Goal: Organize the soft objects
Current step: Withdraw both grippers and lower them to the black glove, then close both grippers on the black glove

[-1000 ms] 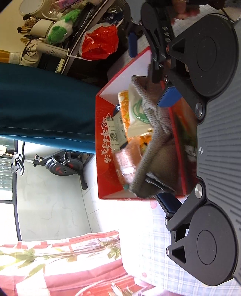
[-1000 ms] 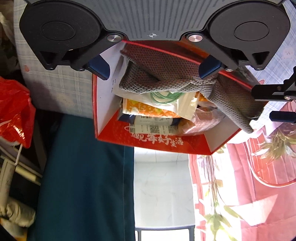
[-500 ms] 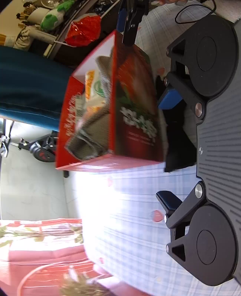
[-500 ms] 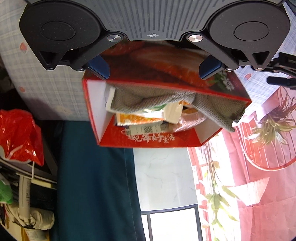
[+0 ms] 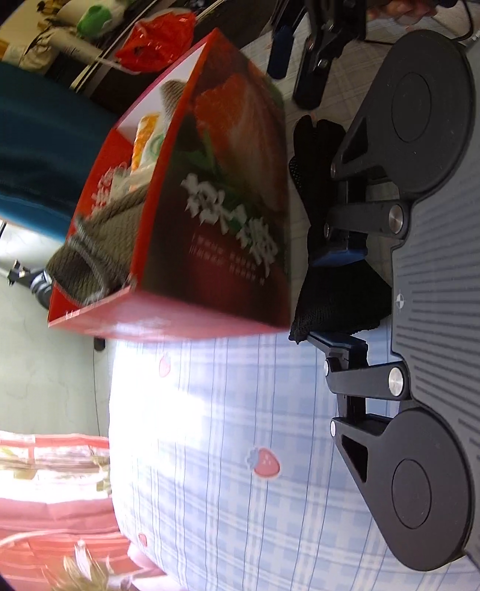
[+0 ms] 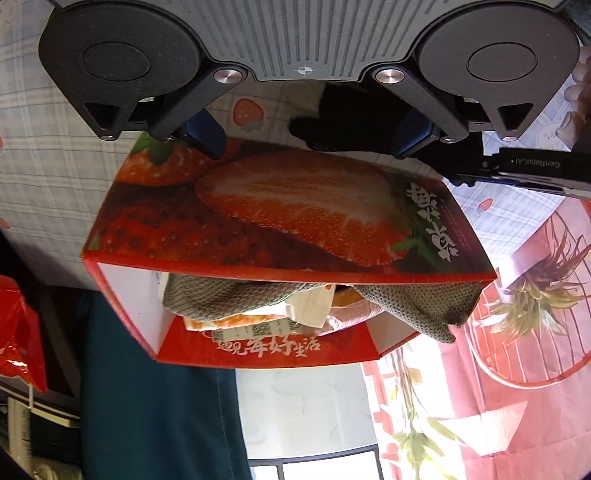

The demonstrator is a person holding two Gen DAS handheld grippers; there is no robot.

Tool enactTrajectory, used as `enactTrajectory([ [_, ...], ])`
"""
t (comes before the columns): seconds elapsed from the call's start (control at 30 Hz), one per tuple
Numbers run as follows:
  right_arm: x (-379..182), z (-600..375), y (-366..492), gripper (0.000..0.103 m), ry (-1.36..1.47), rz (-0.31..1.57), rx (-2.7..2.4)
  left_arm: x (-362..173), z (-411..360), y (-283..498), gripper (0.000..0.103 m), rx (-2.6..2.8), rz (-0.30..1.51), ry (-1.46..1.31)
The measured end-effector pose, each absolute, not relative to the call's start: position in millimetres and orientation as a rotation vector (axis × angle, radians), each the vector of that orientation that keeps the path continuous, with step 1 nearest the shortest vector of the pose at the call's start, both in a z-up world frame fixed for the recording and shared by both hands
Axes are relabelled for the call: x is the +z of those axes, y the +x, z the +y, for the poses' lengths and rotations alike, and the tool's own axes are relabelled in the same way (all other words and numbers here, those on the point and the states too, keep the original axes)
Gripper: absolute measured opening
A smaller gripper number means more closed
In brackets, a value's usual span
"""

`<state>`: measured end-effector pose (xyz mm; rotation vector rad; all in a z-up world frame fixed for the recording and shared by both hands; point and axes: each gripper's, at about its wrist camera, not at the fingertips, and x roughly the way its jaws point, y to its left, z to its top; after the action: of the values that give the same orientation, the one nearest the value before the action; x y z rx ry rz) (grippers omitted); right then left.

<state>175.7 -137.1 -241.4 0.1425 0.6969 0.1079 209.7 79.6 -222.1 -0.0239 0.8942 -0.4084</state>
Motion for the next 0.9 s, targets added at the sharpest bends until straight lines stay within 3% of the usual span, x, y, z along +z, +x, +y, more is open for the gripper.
enactTrajectory([
  [0.1,-246.3,-139.9,179.9,0.081,0.15,0.705,0.117,-225.2,71.5,204.1,0.039,-0.431,0.901,-0.028],
  [0.23,-254.2,-144.0,178.4,0.075,0.167,0.718,0.12,-231.4,56.0,193.6,0.039,-0.457,0.903,-0.018],
  [0.9,-286.7,-160.9,111.0,0.071,0.105,0.681,0.151,-243.1,20.1,116.6,0.039,-0.403,0.842,-0.029],
])
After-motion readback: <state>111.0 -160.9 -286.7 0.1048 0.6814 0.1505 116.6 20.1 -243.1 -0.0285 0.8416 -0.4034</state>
